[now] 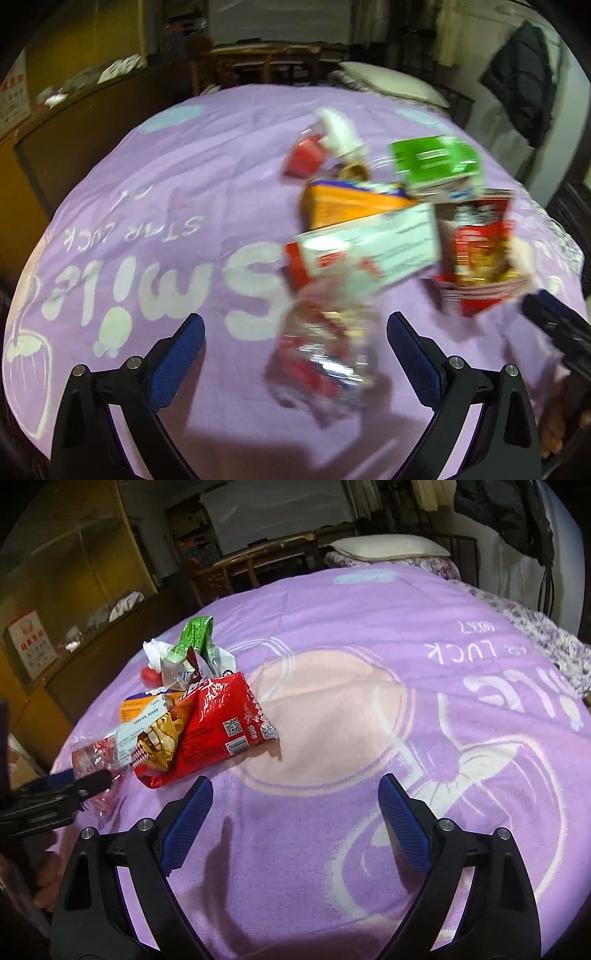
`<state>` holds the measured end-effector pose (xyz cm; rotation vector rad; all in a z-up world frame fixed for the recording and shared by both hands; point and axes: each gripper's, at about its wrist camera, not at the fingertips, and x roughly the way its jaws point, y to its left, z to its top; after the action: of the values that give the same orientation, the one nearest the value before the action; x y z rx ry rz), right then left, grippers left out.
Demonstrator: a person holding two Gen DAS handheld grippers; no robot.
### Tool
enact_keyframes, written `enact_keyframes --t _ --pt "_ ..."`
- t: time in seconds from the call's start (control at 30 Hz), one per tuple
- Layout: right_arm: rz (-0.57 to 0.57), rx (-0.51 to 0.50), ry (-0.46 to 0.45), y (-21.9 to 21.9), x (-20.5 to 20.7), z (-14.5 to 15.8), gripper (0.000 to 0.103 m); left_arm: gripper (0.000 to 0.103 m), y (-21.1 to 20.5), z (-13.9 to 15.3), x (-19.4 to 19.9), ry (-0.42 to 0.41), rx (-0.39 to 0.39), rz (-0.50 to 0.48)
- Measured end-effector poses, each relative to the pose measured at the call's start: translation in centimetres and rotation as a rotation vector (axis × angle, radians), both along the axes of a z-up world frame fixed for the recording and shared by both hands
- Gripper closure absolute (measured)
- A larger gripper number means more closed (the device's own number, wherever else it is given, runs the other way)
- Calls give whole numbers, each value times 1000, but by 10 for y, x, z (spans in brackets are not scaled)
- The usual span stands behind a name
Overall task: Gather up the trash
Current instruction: 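Move both tools back over the bedspread toward the remaining wrappers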
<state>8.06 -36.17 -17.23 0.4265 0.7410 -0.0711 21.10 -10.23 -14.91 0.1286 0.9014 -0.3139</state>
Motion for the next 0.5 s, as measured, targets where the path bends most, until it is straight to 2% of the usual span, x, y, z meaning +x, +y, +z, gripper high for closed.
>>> enact_keyframes --t 0.23,0.37,0.5 --pt "2 -6 -11 3 0 2 15 6 52 -11 6 24 -33 128" --pt "30 -41 -24 11 -1 5 15 6 57 -6 5 13 -79 100" --pt "63 -83 -30 21 -3 8 15 6 45 1 3 -26 -88 61"
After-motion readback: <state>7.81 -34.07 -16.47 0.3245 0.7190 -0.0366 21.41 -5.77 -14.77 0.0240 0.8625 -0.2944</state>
